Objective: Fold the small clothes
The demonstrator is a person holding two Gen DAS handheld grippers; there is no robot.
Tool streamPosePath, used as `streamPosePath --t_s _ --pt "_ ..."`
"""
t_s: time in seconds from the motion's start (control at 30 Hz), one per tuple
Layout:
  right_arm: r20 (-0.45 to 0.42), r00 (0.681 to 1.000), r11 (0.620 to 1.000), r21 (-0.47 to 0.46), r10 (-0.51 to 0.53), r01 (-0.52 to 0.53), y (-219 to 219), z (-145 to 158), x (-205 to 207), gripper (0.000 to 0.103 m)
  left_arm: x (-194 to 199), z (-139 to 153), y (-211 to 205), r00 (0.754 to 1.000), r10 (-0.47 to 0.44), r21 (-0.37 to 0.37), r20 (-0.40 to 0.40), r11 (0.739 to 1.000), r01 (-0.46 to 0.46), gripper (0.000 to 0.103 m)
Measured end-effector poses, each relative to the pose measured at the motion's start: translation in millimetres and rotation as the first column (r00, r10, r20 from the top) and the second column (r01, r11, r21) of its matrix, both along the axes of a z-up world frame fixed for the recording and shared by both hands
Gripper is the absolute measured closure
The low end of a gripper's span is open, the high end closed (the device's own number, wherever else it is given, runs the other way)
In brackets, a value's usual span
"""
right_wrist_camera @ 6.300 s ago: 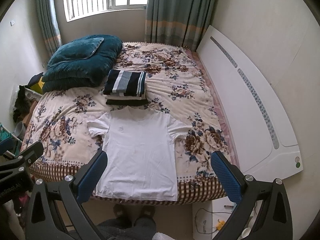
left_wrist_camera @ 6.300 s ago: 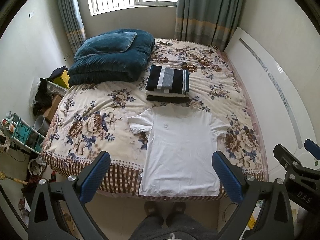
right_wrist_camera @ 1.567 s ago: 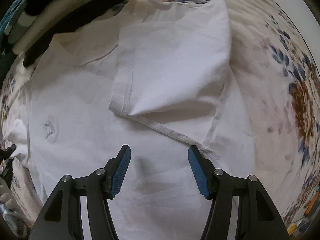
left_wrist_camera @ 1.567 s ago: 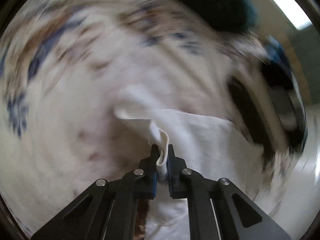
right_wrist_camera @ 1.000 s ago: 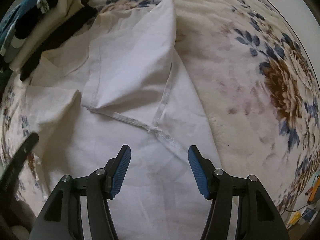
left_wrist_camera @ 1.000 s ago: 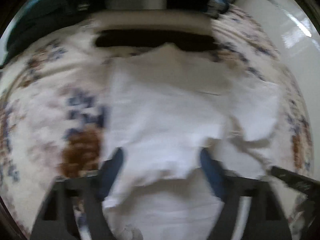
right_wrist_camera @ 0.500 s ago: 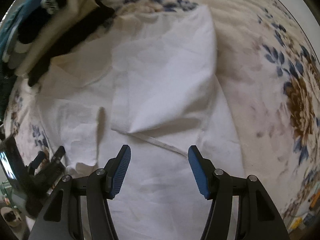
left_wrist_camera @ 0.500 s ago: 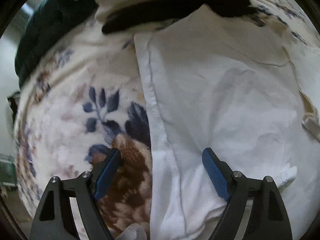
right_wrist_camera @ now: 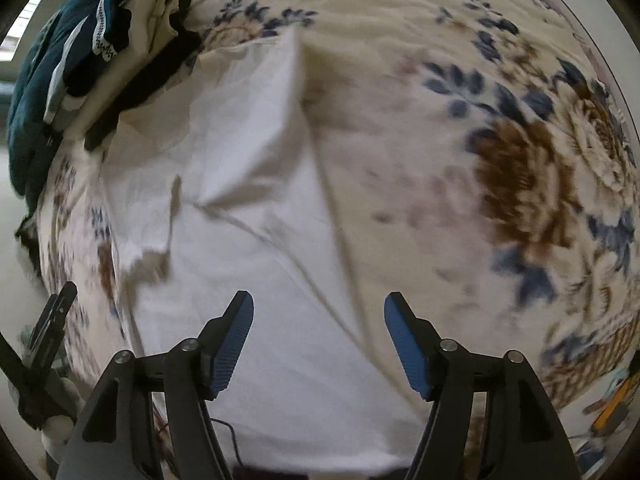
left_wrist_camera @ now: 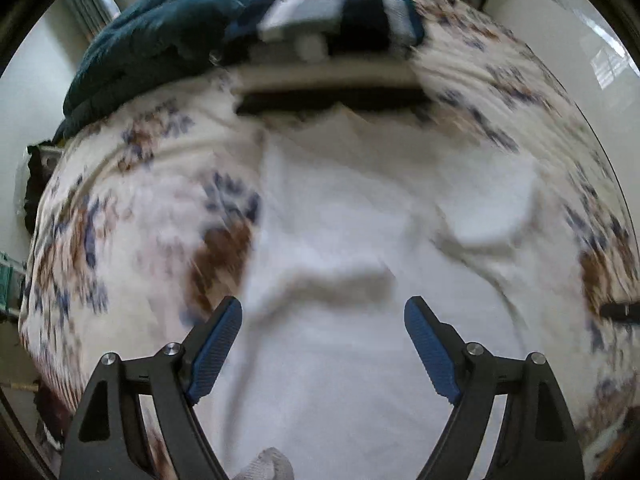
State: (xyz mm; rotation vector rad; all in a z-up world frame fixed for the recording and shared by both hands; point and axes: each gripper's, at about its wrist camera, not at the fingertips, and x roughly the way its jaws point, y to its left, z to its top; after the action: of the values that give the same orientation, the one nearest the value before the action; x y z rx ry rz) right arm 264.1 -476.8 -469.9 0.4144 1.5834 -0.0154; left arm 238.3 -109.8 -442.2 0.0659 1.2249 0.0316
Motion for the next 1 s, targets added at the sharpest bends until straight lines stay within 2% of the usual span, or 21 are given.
streamPosePath --t_s 0.07,0.17,0.27,0.33,0.37,0.5,0.57,0.67,0.8,0.83,0.93,1.0 --pt "-0.018 0.998 0.998 -0.016 0.055 -0.056 -23 1 -10 0.033 -28 -5 -31 0.998 0.003 -0.029 -0.062 1.000 -0.004 0.020" --pt "-0.026 0.994 0.993 -0.050 0.106 -0.107 -63 6 -17 0.033 -85 -30 -98 0.980 0.005 -0.076 -0.197 0.997 -0.020 0.020" --pt "-0.038 0.989 0.987 -0.079 0.140 -0.143 -105 5 -23 0.033 -121 -61 -147 0.945 0.029 -0.139 -0.325 0.987 -0.078 0.020" --pt "-0.046 0.988 0.983 -0.102 0.150 -0.154 -121 -1 -21 0.033 -140 -83 -182 0.909 0.071 -0.167 -0.412 0.974 -0.152 0.020" --pt "-0.051 0.987 0.981 -0.112 0.151 -0.156 -130 -5 -21 0.033 -144 -91 -195 0.900 0.084 -0.167 -0.427 0.971 -0.171 0.020" --pt "-0.062 0.987 0.982 -0.106 0.151 -0.157 -143 -21 -18 0.033 -150 -123 -238 0.908 0.132 -0.029 -0.397 0.987 -0.156 0.020" --pt "-0.065 0.985 0.981 -0.098 0.161 -0.167 -142 -28 -19 0.033 -154 -134 -238 0.899 0.154 0.039 -0.409 0.988 -0.151 0.020" --pt "-0.072 0.979 0.976 -0.087 0.192 -0.198 -135 -39 -21 0.033 -170 -133 -203 0.882 0.239 0.120 -0.405 0.971 -0.208 0.020" --pt "-0.079 0.972 0.973 -0.056 0.221 -0.225 -125 -47 -20 0.033 -197 -118 -134 0.837 0.378 0.238 -0.397 0.923 -0.304 0.020" --pt "-0.077 0.970 0.971 -0.048 0.229 -0.233 -122 -49 -18 0.033 -202 -115 -123 0.826 0.401 0.244 -0.397 0.913 -0.326 0.020" --pt "-0.068 0.967 0.968 -0.034 0.247 -0.250 -114 -50 -8 0.033 -209 -102 -101 0.794 0.456 0.183 -0.401 0.890 -0.418 0.020" --pt "-0.063 0.964 0.965 -0.029 0.258 -0.260 -109 -51 1 0.033 -209 -98 -107 0.800 0.445 0.094 -0.402 0.889 -0.448 0.020"
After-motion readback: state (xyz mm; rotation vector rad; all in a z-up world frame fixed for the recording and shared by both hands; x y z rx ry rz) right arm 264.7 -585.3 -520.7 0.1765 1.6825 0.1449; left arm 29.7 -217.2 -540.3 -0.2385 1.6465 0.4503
